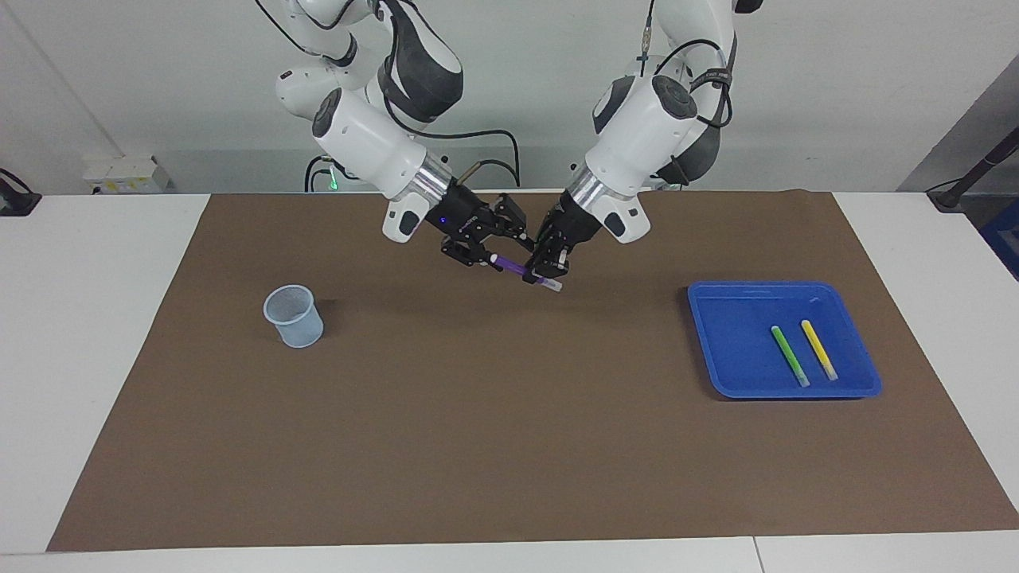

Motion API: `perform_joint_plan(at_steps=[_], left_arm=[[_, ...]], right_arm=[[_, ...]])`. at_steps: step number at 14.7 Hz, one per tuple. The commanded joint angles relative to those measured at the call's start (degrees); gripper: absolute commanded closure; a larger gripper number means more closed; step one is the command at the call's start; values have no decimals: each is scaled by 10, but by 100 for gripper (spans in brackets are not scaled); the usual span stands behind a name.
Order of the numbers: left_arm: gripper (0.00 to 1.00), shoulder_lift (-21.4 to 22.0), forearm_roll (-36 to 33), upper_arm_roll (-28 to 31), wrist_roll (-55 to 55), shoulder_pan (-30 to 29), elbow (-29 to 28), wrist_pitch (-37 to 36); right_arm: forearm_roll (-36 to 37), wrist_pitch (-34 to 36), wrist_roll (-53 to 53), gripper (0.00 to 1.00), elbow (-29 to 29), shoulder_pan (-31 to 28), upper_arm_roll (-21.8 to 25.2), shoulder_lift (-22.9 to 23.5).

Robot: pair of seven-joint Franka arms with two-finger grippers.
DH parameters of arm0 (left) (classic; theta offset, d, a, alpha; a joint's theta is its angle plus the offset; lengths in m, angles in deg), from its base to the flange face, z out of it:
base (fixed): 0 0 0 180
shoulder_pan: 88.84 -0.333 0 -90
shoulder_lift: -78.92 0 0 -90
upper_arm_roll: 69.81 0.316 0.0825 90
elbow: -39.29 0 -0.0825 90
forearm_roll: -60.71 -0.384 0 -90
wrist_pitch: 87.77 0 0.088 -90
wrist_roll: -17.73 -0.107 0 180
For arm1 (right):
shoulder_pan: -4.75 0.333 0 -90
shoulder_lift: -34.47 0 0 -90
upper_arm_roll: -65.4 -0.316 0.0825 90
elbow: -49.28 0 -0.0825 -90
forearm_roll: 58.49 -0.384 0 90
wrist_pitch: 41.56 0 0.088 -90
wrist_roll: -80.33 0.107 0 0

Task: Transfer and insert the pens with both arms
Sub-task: 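Grasp the purple pen with the right gripper and open the left gripper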

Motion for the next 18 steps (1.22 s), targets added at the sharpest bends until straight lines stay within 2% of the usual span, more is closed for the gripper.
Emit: perform_joint_plan(at_steps=[1, 9, 11, 13, 14, 16, 18], left_arm=[[100, 2, 10, 7, 7, 9, -7, 14], [100, 3, 9, 7, 1, 12, -12, 10], [100, 3, 9, 7, 1, 14, -12, 13], [100, 3, 9, 7, 1, 14, -11, 15], [100, 3, 9, 7, 1, 14, -11, 15], [100, 3, 9, 7, 0, 14, -11, 15], [100, 3, 9, 7, 0, 14, -11, 16]], right_arm=[[-3, -10, -8, 33, -4, -1, 1, 4], [-1, -41, -30, 33, -4, -6, 2, 9], [-1, -41, -31, 46, -1, -5, 2, 8], [0, -40, -31, 52, -1, -3, 2, 7], [0, -40, -31, 60, -1, -3, 2, 7], [2, -40, -31, 61, -1, -3, 2, 7], [4, -39, -32, 71, -1, -2, 2, 6]])
